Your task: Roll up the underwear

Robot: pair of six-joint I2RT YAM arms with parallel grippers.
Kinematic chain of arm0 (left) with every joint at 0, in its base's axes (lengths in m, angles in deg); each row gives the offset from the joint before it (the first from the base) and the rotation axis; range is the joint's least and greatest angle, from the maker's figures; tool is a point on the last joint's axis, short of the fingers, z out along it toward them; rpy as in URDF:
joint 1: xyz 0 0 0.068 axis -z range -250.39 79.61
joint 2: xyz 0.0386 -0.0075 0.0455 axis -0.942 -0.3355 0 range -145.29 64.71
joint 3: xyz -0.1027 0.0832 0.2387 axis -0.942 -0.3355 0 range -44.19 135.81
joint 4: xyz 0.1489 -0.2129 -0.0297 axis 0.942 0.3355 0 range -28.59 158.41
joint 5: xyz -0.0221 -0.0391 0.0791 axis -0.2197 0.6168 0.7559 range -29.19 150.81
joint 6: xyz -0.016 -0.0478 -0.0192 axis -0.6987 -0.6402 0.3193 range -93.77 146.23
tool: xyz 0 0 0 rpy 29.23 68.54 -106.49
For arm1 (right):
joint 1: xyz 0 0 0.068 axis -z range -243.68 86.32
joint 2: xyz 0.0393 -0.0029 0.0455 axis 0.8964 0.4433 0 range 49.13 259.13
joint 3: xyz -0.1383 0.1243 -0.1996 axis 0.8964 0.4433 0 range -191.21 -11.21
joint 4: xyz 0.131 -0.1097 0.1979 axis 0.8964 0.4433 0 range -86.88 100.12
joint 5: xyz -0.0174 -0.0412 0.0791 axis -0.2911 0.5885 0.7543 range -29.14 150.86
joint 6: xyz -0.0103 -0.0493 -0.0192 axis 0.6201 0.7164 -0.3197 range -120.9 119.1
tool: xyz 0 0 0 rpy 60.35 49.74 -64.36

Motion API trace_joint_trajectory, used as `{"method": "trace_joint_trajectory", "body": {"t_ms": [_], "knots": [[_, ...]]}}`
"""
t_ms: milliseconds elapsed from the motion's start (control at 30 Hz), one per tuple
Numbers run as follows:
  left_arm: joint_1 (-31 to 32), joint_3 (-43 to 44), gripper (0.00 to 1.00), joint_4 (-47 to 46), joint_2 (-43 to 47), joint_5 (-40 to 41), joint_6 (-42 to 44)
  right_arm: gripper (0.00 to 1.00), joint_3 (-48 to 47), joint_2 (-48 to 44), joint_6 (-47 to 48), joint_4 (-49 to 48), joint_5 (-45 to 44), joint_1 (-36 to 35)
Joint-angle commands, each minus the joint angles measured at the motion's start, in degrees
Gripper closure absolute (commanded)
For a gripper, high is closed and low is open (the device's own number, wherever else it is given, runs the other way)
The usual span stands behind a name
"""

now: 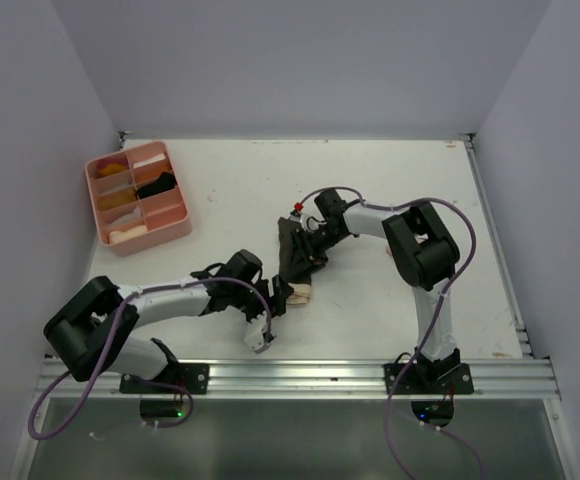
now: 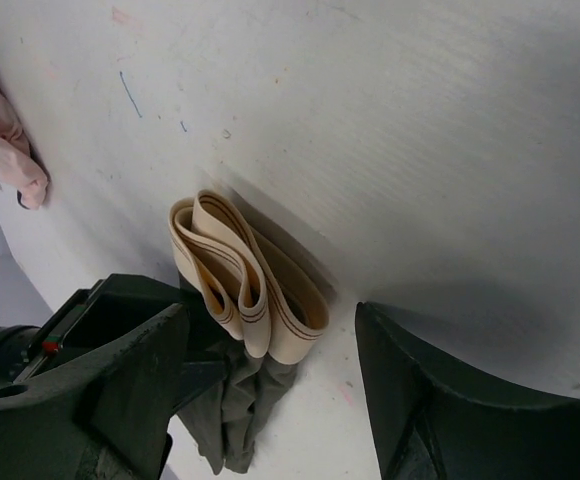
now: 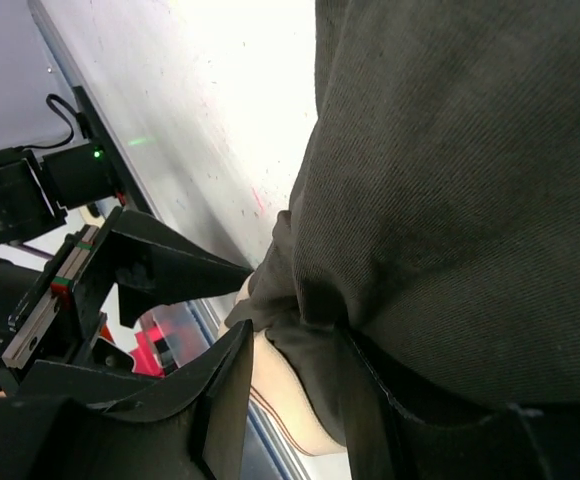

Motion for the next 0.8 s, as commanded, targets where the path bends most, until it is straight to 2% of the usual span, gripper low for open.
{"method": "trace_joint_trajectory", "body": {"t_ms": [0, 133, 233, 400, 500, 600, 633, 733, 767], "knots": [[0.18, 0.57, 0.29, -4.97, -2.62, 0.6, 0.79, 0.58, -0.52, 1.93, -0.46, -1.2, -2.24, -0.19], [0.27, 1.09, 0.35, -6.82, -4.73, 1.21, 0.44, 0.58, -0.7, 2.9, -0.64, -0.59, -2.5, -0.19], [0.36, 1.36, 0.49, -6.38, -5.26, 1.22, -0.26, 0.58, -0.79, 3.51, -0.64, -0.5, -2.33, -0.19], [0.27, 1.62, 0.62, -5.94, -5.26, 0.52, -4.47, 0.58, -0.96, 4.22, -0.72, -0.41, -2.06, -0.19], [0.27, 1.8, 0.7, -6.12, -5.0, -0.19, -9.66, 0.58, -0.96, 4.22, -0.64, -0.32, -1.71, -0.28], [0.36, 2.5, 0.82, -6.21, -4.74, -0.54, -17.46, 0.58, -1.05, 3.95, 0.06, 0.46, -2.06, -0.19], [0.27, 3.2, 0.9, -5.77, -4.74, -0.37, -18.97, 0.58, -1.05, 3.95, 0.33, 0.9, -2.15, -0.19], [0.1, 4.96, 1.0, -3.32, -4.56, -1.33, -25.92, 0.56, -1.14, 3.16, 1.38, 1.78, -2.33, -0.1], [0.01, 6.27, 1.0, -0.78, -4.47, -2.12, -26.98, 0.55, -1.4, 2.99, 2.08, 2.05, -2.33, -0.1]]}}
